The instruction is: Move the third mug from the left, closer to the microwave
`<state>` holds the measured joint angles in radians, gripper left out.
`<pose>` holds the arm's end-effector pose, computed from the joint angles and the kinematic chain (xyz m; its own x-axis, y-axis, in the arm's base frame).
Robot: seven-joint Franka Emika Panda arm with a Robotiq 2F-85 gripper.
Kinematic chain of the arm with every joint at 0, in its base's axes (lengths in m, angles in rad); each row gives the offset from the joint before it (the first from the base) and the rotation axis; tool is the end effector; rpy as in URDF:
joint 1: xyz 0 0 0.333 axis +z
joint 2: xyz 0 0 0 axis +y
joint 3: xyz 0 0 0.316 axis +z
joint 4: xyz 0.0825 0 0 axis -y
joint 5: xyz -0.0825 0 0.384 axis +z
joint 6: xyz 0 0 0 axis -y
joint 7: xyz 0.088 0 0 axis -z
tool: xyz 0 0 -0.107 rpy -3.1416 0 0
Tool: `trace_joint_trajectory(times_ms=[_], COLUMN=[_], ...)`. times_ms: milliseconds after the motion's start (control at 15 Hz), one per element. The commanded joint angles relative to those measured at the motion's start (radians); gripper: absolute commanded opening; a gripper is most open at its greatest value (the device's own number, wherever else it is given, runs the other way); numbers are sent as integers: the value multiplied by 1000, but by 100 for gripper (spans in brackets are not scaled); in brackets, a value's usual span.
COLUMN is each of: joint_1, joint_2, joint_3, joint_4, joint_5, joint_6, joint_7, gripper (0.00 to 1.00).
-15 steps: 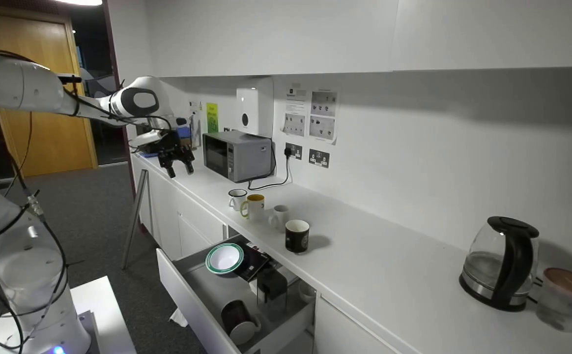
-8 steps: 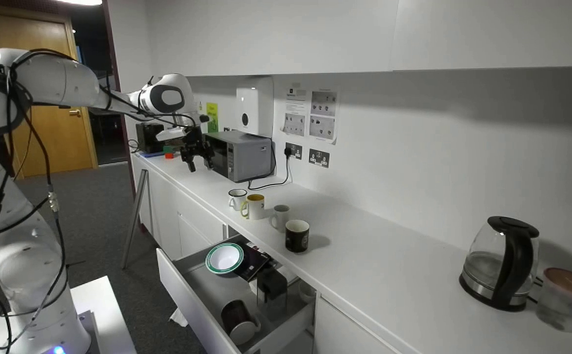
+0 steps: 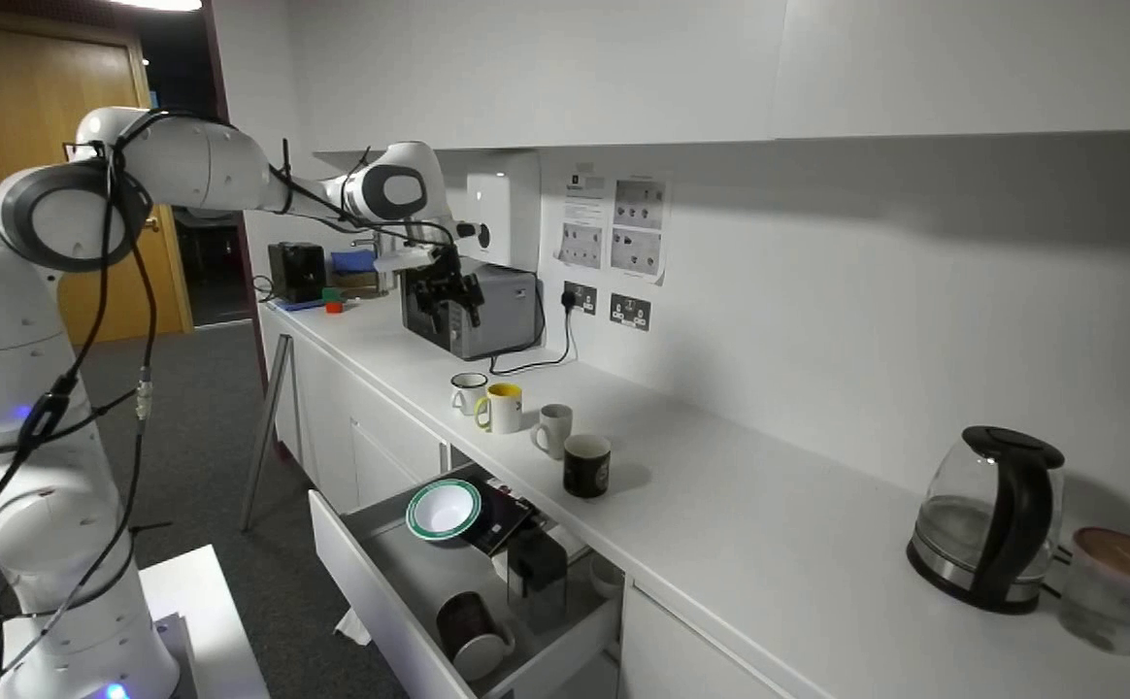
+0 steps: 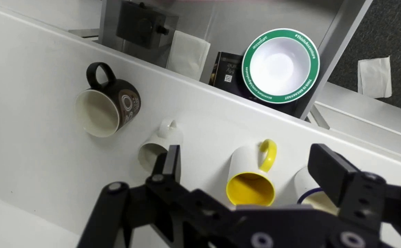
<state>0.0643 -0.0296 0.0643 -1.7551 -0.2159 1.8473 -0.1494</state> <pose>0.5633 0.0563 0.5799 0.9415 0.3268 0.0820 0.3014 -0.9258 0.2283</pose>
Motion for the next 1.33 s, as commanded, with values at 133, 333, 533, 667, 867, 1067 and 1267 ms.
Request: trace_joint_trajectory(times_ms=[133, 333, 533, 667, 867, 1067, 1267], joint_1=[-28, -33, -32, -31, -30, -30, -15], joint_2=[234, 347, 339, 366, 361, 358, 374], joint_3=[-33, -40, -40, -40, -40, -39, -26], joint_4=[237, 336, 284, 296, 296, 296, 305], joint_5=[-47, -38, -27, -27, -27, -27, 2], joint_6=[-45, -56, -12, -12, -12, -12, -12], joint_7=[-117, -160, -138, -138, -138, -138, -96], gripper=[100, 100, 100, 100, 100, 100, 100])
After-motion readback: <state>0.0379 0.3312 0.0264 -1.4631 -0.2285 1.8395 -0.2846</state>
